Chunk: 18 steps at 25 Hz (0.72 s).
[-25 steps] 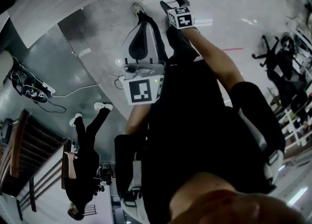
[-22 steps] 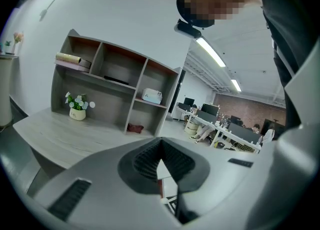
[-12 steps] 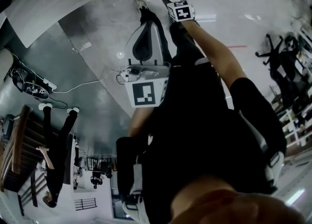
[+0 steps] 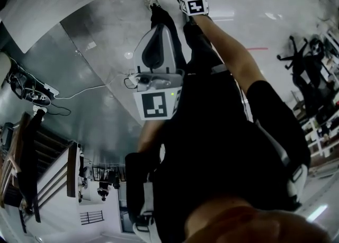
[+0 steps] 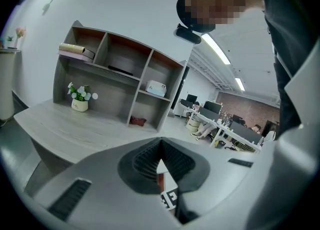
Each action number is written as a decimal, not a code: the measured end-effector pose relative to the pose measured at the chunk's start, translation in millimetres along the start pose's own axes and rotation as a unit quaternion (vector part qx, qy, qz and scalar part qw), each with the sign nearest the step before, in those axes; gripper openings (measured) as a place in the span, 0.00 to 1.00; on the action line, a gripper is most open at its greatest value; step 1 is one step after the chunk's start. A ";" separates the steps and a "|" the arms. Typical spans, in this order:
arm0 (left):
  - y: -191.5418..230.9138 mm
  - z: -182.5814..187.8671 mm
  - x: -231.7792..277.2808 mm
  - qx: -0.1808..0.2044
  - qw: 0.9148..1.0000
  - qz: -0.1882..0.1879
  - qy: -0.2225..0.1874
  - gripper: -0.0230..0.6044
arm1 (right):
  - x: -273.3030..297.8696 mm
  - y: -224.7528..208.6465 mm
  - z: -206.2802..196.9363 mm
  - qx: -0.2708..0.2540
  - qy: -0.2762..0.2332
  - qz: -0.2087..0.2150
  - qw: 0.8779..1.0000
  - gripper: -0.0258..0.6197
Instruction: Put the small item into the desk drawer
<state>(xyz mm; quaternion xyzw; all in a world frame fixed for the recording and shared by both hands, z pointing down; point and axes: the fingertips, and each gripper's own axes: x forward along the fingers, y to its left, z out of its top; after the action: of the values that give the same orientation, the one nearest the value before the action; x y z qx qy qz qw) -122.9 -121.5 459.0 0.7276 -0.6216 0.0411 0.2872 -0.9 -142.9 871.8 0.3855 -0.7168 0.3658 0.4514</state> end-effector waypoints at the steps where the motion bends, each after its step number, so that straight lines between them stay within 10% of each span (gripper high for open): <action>1: 0.7 -0.6 0.1 0.000 1.000 0.000 0.001 0.02 | 2.1 -0.7 -0.4 0.001 0.002 -0.002 1.000 0.48; 18: 15.2 -6.1 10.7 -0.014 1.000 -0.002 0.004 0.02 | 34.1 -9.0 0.8 0.017 0.050 -0.025 0.998 0.48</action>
<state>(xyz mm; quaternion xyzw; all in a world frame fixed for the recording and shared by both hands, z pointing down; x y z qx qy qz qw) -132.8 -129.0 474.1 0.7249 -0.6193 0.0347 0.2997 -3.3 -155.1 904.8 0.3923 -0.6770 0.3856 0.4889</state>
